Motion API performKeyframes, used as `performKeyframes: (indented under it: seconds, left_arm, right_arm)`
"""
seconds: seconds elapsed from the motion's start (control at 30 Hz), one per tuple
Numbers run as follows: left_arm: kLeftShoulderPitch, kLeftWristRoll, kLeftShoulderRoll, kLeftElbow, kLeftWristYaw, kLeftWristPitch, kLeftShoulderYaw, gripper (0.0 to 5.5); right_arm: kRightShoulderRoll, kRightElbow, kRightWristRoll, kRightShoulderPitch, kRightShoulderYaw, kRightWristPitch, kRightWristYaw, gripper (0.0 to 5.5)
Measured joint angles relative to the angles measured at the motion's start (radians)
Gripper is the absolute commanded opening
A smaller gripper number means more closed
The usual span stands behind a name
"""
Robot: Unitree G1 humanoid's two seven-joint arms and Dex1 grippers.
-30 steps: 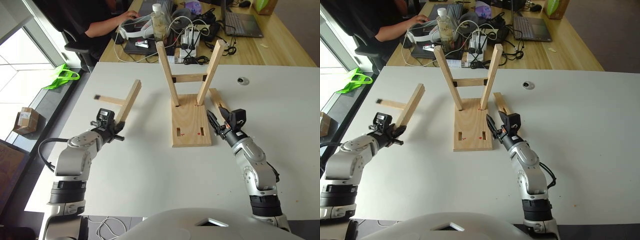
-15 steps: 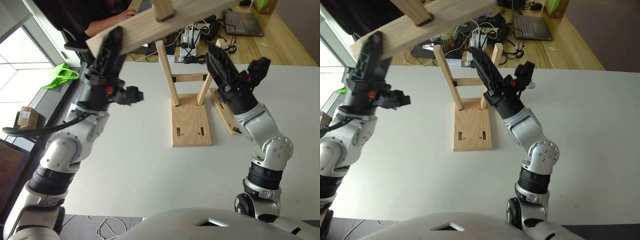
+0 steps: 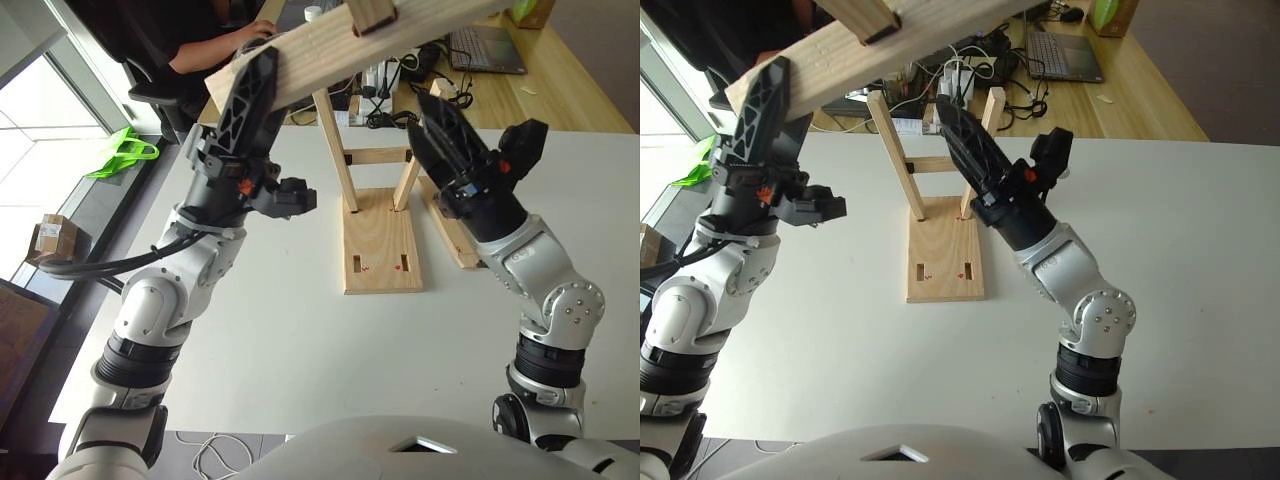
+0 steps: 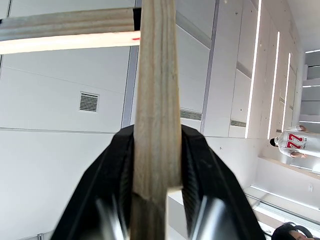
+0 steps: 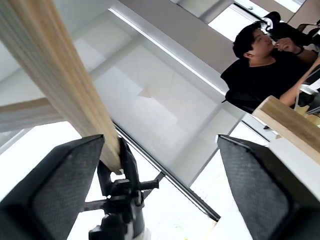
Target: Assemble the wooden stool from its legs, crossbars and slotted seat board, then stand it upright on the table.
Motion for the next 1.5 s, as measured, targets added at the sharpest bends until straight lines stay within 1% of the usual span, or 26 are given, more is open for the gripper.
performKeyframes:
  seconds: [0.17, 0.33, 0.53, 0.8, 0.83, 0.9, 0.97, 1.1, 1.27, 1.3, 1.43, 1.5]
  left_arm:
    - [0.017, 0.009, -0.009, 0.027, -0.02, -0.043, -0.005, 1.02]
    - [0.044, 0.018, -0.016, 0.069, -0.024, -0.065, -0.005, 1.02]
    - [0.074, 0.037, -0.033, 0.071, -0.014, -0.082, -0.009, 1.02]
    - [0.082, 0.079, -0.045, 0.075, -0.014, -0.101, -0.034, 1.02]
    - [0.083, 0.086, -0.05, 0.076, -0.014, -0.102, -0.036, 1.02]
    - [0.084, 0.092, -0.056, 0.076, -0.014, -0.102, -0.041, 1.02]
    - [0.085, 0.126, -0.056, 0.076, -0.011, -0.103, -0.046, 1.02]
    - [0.086, 0.147, -0.059, 0.073, 0.03, -0.11, -0.048, 1.02]
    - [0.089, 0.143, -0.061, 0.079, 0.034, -0.122, -0.038, 1.02]
    - [0.089, 0.143, -0.061, 0.08, 0.034, -0.124, -0.034, 1.39]
    - [0.089, 0.083, -0.058, 0.079, 0.035, -0.149, -0.018, 1.94]
    - [0.094, 0.065, -0.049, 0.079, 0.006, -0.166, -0.016, 2.23]
  right_arm:
    - [0.001, -0.004, -0.018, 0.006, 0.015, -0.014, 0.061, 4.16]
    - [-0.03, -0.033, 0.047, 0.015, -0.005, -0.013, 0.114, 4.16]
    - [-0.034, 0.037, 0.093, -0.01, -0.061, -0.06, 0.045, 4.16]
    - [-0.028, 0.057, 0.128, -0.038, -0.074, -0.081, 0.028, 4.16]
    - [-0.028, 0.056, 0.133, -0.038, -0.074, -0.082, 0.028, 3.98]
    - [-0.027, 0.056, 0.138, -0.038, -0.074, -0.085, 0.026, 3.8]
    - [-0.025, 0.057, 0.143, -0.038, -0.074, -0.088, 0.013, 3.35]
    - [-0.023, 0.057, 0.151, -0.038, -0.073, -0.091, 0.01, 2.68]
    - [-0.014, 0.056, 0.154, -0.039, -0.069, -0.092, 0.01, 1.89]
    - [-0.013, 0.056, 0.154, -0.04, -0.067, -0.092, 0.01, 1.77]
    - [-0.008, 0.065, 0.152, -0.04, -0.071, -0.104, -0.013, 1.1]
    - [-0.003, 0.066, 0.151, -0.04, -0.071, -0.107, -0.015, 0.99]
